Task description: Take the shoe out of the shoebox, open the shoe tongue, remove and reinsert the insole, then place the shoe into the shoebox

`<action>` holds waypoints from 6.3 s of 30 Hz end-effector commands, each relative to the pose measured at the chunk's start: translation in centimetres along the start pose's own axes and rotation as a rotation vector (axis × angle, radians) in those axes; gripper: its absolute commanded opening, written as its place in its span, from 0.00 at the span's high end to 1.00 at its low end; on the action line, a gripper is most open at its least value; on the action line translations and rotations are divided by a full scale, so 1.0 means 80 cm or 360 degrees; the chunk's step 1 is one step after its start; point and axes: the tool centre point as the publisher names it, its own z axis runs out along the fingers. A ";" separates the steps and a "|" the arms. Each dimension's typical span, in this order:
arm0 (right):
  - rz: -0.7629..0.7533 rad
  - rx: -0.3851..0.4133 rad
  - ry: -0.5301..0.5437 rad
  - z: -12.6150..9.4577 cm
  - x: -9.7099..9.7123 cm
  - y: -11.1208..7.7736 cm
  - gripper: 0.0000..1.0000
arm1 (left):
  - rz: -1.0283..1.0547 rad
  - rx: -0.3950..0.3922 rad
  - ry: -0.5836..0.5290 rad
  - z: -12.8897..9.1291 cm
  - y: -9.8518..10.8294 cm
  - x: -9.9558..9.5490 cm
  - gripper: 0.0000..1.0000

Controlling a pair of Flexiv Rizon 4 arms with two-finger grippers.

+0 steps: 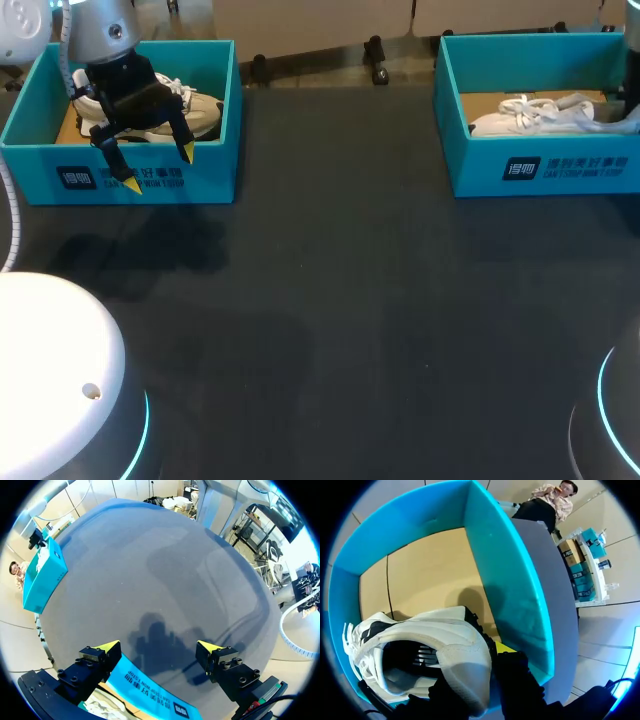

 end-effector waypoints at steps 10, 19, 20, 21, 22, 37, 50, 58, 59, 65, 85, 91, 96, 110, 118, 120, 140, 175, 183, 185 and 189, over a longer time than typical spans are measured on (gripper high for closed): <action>-0.0080 -0.0043 0.0037 0.010 0.000 0.003 1.00 | 0.0000 -0.0003 0.0001 0.000 0.000 0.001 0.00; -0.0101 -0.0046 0.0040 0.022 0.007 0.008 1.00 | 0.0000 -0.0003 0.0001 0.000 0.000 0.001 0.00; -0.0100 -0.0047 0.0042 0.023 0.006 0.008 1.00 | 0.0000 -0.0003 0.0001 0.000 0.000 0.001 0.00; -0.0095 -0.0047 0.0046 0.023 0.006 0.008 1.00 | 0.0000 -0.0003 0.0001 0.000 0.000 0.001 0.00; -0.0093 -0.0047 0.0046 0.024 0.005 0.007 1.00 | 0.0000 -0.0003 0.0001 0.000 0.000 0.001 0.00; -0.0058 -0.0020 0.0050 0.042 0.002 0.009 1.00 | 0.0000 -0.0003 0.0001 0.000 0.000 0.001 0.00; -0.0065 -0.0015 0.0042 0.049 0.000 0.020 1.00 | 0.0000 -0.0003 0.0001 0.000 0.000 0.001 0.00; -0.0073 0.0004 0.0069 0.055 0.005 0.016 0.99 | 0.0000 -0.0003 0.0001 0.000 0.000 0.001 0.00; -0.0074 0.0004 0.0070 0.054 0.006 0.015 0.81 | 0.0000 -0.0003 0.0001 0.000 0.000 0.001 0.00; -0.0076 -0.0001 0.0062 0.045 0.006 0.013 0.65 | 0.0000 -0.0003 0.0001 0.000 0.000 0.001 0.00; -0.0069 -0.0023 0.0087 0.008 0.011 0.009 0.10 | 0.0000 -0.0003 0.0001 0.000 0.000 0.001 0.00; -0.0056 -0.0064 0.0108 -0.023 0.012 0.004 0.00 | 0.0000 -0.0003 0.0001 0.000 0.000 0.001 0.00; -0.0054 -0.0101 0.0142 -0.057 0.018 0.005 0.00 | 0.0000 -0.0003 0.0001 0.000 0.000 0.001 0.00; -0.0025 -0.0026 0.0255 -0.154 0.039 -0.039 0.00 | 0.0000 -0.0003 0.0001 0.000 0.000 0.001 0.00; -0.0036 0.0009 0.0246 -0.187 0.059 -0.081 0.00 | 0.0000 -0.0003 0.0001 0.000 0.000 0.001 0.00; -0.0034 0.0023 0.0233 -0.192 0.064 -0.092 0.00 | 0.0000 -0.0003 0.0001 0.000 0.000 0.001 0.00; 0.0023 0.0037 0.0266 -0.204 0.076 -0.136 0.00 | 0.0026 0.0006 -0.0013 -0.006 0.006 -0.004 0.00; 0.0023 0.0037 0.0266 -0.204 0.076 -0.136 0.00 | 0.0634 -0.0251 -0.0046 -0.170 0.301 -0.123 0.00; 0.0023 0.0037 0.0266 -0.204 0.076 -0.136 0.00 | 0.0693 -0.0325 -0.0085 -0.167 0.303 -0.124 0.00; 0.0023 0.0037 0.0266 -0.204 0.076 -0.136 0.00 | 0.0786 -0.0358 -0.0074 -0.164 0.315 -0.123 0.00; 0.0023 0.0037 0.0266 -0.204 0.076 -0.136 0.00 | 0.0937 -0.0431 -0.0065 -0.159 0.347 -0.120 0.00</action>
